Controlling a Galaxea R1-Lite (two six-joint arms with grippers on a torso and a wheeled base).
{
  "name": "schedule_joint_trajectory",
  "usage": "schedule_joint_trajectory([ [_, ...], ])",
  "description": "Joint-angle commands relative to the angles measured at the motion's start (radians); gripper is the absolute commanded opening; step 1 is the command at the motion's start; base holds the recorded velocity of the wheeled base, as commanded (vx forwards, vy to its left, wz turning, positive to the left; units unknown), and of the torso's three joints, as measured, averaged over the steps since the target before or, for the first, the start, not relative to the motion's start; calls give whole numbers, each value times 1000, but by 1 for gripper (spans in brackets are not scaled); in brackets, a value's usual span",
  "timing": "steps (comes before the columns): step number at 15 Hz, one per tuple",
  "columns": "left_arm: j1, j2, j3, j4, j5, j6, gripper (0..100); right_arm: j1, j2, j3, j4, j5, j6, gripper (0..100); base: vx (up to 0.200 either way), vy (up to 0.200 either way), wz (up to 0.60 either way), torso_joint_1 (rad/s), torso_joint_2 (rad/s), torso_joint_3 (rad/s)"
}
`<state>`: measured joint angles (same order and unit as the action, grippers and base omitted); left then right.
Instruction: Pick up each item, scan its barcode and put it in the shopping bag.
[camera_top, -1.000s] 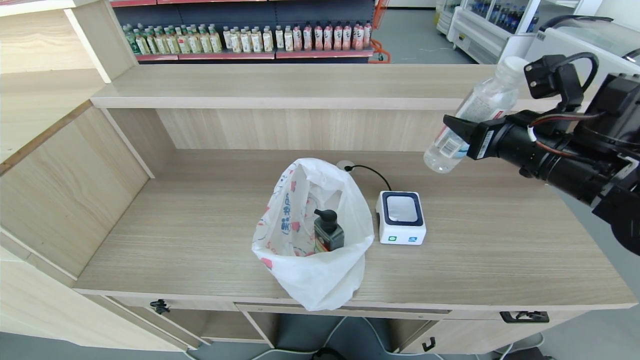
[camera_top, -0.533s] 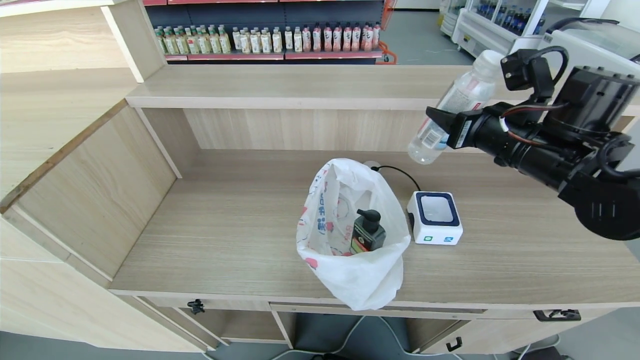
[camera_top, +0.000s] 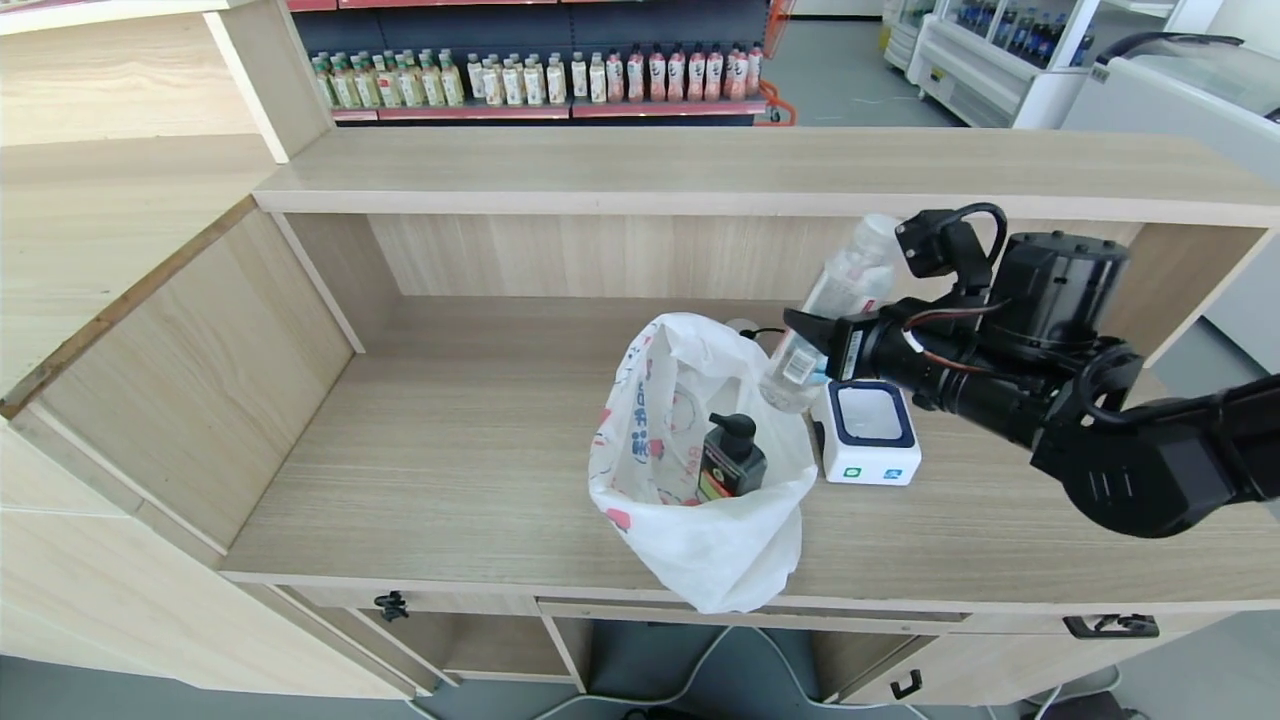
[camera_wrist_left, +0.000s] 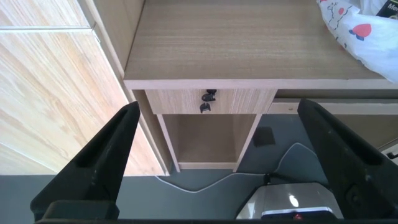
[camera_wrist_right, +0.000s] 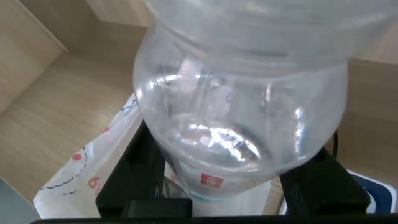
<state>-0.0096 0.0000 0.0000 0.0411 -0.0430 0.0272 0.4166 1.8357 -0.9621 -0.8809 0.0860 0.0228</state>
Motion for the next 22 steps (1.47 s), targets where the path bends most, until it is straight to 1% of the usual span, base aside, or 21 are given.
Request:
schedule_joint_trajectory([
  [1,0,2,0,0,0,0,100,10,34,25,-24,3,-6,0,0,0,0,0,0,0],
  [3,0,2,0,0,0,0,100,-19,125,59,-185,18,-58,0,0,0,0,0,0,0],
  [5,0,2,0,0,0,0,100,-39,171,68,-244,78,-92,0,0,0,0,0,0,0],
  [7,0,2,0,0,0,0,100,-45,206,59,-263,121,-139,0,0,0,0,0,0,0],
  [8,0,2,0,0,0,0,100,-44,229,48,-282,129,-141,0,0,0,0,0,0,0],
  [18,0,2,0,0,0,0,100,-38,378,-96,-300,144,-141,0,0,0,0,0,0,0],
  [22,0,2,0,0,0,0,100,-38,410,-125,-300,146,-142,0,0,0,0,0,0,0],
])
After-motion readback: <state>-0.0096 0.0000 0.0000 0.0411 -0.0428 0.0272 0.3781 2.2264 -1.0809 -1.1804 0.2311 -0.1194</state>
